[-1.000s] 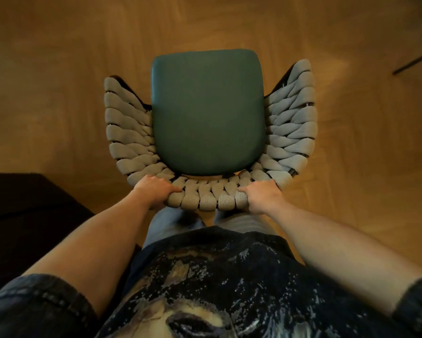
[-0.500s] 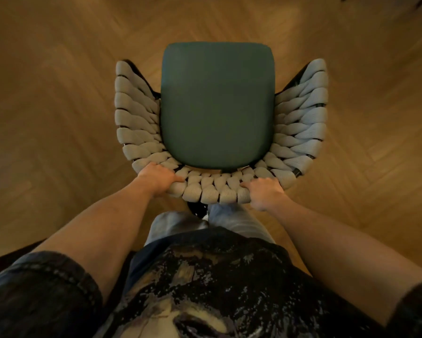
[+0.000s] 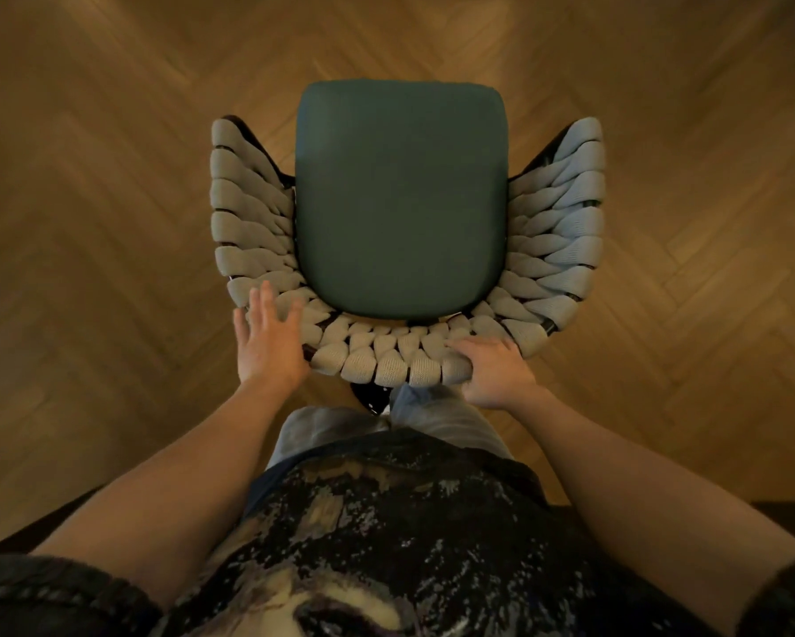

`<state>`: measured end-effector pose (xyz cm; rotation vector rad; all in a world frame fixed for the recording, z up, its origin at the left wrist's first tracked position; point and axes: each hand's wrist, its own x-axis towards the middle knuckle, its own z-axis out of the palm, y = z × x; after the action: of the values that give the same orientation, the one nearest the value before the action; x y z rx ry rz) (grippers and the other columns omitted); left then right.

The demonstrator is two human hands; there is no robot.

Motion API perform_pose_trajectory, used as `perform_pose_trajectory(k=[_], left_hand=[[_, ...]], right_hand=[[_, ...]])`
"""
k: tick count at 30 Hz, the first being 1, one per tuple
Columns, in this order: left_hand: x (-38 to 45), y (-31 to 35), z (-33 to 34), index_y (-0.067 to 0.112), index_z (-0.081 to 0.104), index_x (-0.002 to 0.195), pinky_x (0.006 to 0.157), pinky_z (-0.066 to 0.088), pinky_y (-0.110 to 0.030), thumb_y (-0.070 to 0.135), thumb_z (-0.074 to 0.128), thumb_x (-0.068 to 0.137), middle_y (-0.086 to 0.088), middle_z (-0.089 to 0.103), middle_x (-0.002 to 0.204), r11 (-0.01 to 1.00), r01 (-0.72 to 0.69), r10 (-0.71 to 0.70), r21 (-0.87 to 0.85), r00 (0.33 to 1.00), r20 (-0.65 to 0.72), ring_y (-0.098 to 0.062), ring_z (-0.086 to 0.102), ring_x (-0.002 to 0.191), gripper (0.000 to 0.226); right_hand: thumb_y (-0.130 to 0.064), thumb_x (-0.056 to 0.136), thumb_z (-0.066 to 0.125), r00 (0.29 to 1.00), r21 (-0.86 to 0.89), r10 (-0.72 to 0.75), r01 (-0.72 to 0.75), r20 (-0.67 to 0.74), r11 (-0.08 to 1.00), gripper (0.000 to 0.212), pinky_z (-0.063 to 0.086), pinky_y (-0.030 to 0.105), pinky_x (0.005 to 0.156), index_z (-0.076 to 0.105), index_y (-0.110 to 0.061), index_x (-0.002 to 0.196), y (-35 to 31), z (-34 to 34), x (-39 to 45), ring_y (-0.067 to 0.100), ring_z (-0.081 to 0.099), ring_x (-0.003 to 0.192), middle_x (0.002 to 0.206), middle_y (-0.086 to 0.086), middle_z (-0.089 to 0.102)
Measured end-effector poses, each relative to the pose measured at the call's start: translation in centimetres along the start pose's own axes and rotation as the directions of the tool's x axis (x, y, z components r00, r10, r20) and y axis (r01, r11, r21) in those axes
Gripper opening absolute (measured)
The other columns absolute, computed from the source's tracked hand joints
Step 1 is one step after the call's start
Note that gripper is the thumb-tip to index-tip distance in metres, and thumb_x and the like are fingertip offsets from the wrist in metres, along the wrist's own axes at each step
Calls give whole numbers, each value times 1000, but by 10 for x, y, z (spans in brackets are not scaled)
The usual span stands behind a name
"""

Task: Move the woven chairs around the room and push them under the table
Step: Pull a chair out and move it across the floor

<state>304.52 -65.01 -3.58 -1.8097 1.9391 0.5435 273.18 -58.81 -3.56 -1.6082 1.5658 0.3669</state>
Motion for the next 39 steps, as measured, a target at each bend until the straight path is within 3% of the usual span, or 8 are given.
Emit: perform_pose_trajectory(k=[2, 4, 7, 9, 10, 12, 23, 39], left_hand=[[-14, -2, 0, 30, 6, 160, 124, 17, -54, 12, 77, 80, -10, -14, 166, 903, 197, -226, -382, 974, -31, -37, -4, 154, 109], [-19, -2, 3, 34, 3, 160, 116, 35, -50, 12, 76, 83, -9, 1, 167, 488, 409, -452, -771, 874, 177, -38, 19, 150, 109], [-14, 6, 12, 33, 18, 158, 102, 48, -56, 8, 71, 89, -11, 41, 155, -358, 524, -357, -772, 687, 633, -35, 51, 131, 90], [-10, 17, 15, 31, 40, 144, 89, 53, -58, 3, 69, 90, -7, 58, 136, -523, 491, -237, -697, 701, 673, -31, 62, 114, 67], [-7, 22, 17, 32, 44, 136, 86, 53, -59, 1, 68, 90, -4, 60, 128, -538, 467, -246, -702, 709, 661, -30, 62, 110, 61], [-2, 31, 20, 34, 46, 128, 82, 55, -59, -3, 69, 88, -2, 59, 119, -519, 425, -327, -742, 703, 631, -29, 59, 110, 59], [37, 37, -24, 31, 47, 136, 80, 58, -51, -4, 64, 92, 3, 58, 109, -451, 366, -451, -814, 694, 562, -24, 60, 104, 59], [213, 98, -154, 27, 46, 137, 77, 57, -51, -5, 63, 92, -1, 59, 108, -428, 357, -421, -830, 734, 533, -27, 60, 100, 58]], right_hand=[[-19, 80, 71, 953, 292, 136, -54, -269, 955, 72, 28, 47, 121, 47, -25, 148, -4, 8, -11, 27, 33, 146, 155, 5, 39], [-19, 83, 76, 752, 631, 493, -135, -437, 764, 72, 32, 43, 118, 44, -20, 148, -14, 14, -21, 25, 33, 143, 154, 8, 34], [-26, 86, 79, 504, 982, 863, -146, -30, 120, 87, 38, 48, 116, 28, -20, 156, -22, 11, -15, 30, 38, 142, 157, 9, 30], [-26, 86, 80, 525, 942, 786, -110, 326, -317, 89, 45, 58, 108, 25, -25, 157, -14, 14, 2, 35, 43, 138, 153, 11, 38], [-26, 87, 80, 573, 878, 690, -119, 442, -463, 83, 50, 62, 99, 30, -25, 153, -8, 16, 10, 36, 46, 134, 148, 12, 44], [-26, 86, 79, 630, 813, 570, -180, 528, -554, 69, 57, 65, 82, 43, -21, 145, -4, 21, 18, 39, 54, 127, 142, 16, 53], [-7, 87, 75, 663, 822, 573, -115, 481, -558, 60, 52, 72, 86, 46, -18, 138, -9, -15, 48, 42, 62, 115, 128, 20, 61], [-10, 92, 71, 665, 836, 602, -63, 443, -545, 52, 54, 70, 84, 47, -14, 137, 29, -193, 173, 39, 66, 112, 126, 19, 64]])
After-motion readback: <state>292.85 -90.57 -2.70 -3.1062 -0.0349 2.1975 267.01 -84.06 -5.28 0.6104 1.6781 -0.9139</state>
